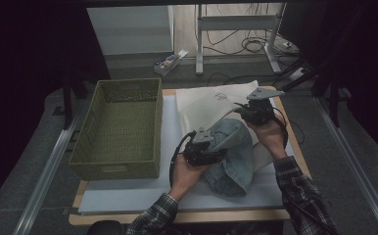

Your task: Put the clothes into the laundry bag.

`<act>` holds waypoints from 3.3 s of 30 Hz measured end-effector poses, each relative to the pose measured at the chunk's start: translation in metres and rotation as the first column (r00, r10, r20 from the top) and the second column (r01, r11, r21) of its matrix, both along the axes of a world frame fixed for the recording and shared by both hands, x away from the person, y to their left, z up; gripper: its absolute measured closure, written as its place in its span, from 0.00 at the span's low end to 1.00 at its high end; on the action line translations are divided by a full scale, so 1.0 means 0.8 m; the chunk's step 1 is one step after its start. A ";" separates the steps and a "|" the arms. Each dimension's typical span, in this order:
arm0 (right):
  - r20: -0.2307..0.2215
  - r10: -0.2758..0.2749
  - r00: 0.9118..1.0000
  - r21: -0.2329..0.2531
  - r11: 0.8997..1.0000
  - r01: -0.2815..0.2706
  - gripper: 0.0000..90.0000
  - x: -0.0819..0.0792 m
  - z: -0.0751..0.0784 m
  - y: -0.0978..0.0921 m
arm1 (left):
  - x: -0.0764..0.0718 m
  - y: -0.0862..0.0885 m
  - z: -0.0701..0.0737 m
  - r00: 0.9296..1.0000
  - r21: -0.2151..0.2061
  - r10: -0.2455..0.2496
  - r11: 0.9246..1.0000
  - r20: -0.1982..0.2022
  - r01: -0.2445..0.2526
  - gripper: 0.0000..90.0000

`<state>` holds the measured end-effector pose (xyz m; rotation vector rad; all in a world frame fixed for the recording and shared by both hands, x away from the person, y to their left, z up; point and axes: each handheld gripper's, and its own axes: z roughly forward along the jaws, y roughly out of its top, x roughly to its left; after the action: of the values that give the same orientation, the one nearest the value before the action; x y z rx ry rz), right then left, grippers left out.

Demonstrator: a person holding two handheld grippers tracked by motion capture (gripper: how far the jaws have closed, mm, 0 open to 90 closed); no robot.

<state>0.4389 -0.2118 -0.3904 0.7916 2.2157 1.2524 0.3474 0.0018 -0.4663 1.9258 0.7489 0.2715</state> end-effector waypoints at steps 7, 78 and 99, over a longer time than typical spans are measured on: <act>0.002 0.003 1.000 0.003 1.000 -0.003 0.95 -0.001 0.002 0.000 | 0.007 -0.008 0.001 1.000 0.034 -0.004 0.999 -0.002 0.004 0.63; 0.015 0.024 1.000 0.014 1.000 -0.024 0.96 -0.013 0.014 0.000 | 0.067 -0.008 0.016 0.957 0.146 0.290 0.947 -0.011 -0.285 0.63; 0.006 0.036 0.999 0.013 0.999 -0.036 0.96 -0.015 0.013 0.003 | 0.085 -0.013 0.019 0.921 0.123 0.389 0.914 -0.005 -0.386 0.63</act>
<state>0.4269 -0.2093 -0.3796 0.7554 2.2287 1.2861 0.4153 -0.0089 -0.4509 1.8828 1.1589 0.5439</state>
